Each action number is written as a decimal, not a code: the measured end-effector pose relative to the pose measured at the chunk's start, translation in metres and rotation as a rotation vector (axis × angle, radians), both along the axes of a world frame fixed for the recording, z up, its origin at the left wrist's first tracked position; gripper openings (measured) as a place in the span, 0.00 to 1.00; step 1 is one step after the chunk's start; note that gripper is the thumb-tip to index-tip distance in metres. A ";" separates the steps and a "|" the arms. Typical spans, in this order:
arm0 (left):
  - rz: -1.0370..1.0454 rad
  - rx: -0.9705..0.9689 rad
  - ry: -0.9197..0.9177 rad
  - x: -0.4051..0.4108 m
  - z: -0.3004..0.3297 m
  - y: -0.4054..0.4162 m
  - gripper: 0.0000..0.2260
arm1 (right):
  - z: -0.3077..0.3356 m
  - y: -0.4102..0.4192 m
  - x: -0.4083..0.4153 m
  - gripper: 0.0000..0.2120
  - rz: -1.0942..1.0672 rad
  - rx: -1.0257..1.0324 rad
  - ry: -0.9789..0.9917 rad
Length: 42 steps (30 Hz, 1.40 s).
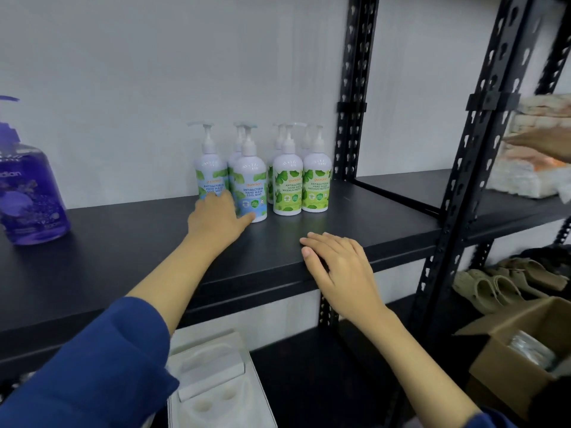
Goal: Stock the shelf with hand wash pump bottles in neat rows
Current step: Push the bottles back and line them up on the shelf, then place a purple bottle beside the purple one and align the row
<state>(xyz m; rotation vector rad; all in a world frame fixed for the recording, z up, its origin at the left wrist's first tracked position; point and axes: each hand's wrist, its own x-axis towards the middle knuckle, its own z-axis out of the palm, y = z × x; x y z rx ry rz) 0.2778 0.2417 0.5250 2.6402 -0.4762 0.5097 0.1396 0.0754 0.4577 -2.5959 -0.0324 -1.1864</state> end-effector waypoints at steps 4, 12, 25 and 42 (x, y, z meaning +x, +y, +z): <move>-0.058 0.200 -0.136 -0.038 0.006 -0.002 0.16 | 0.004 0.004 -0.024 0.19 -0.073 0.005 0.011; -0.512 0.201 -0.478 -0.113 -0.007 -0.063 0.10 | -0.034 -0.014 -0.108 0.13 -0.339 -0.034 0.254; -1.131 0.402 -0.225 -0.219 -0.195 -0.196 0.09 | -0.215 -0.062 -0.277 0.13 -0.932 0.247 0.522; -1.525 1.167 0.685 -0.343 -0.450 -0.307 0.22 | -0.435 -0.035 -0.444 0.17 -1.580 1.469 0.455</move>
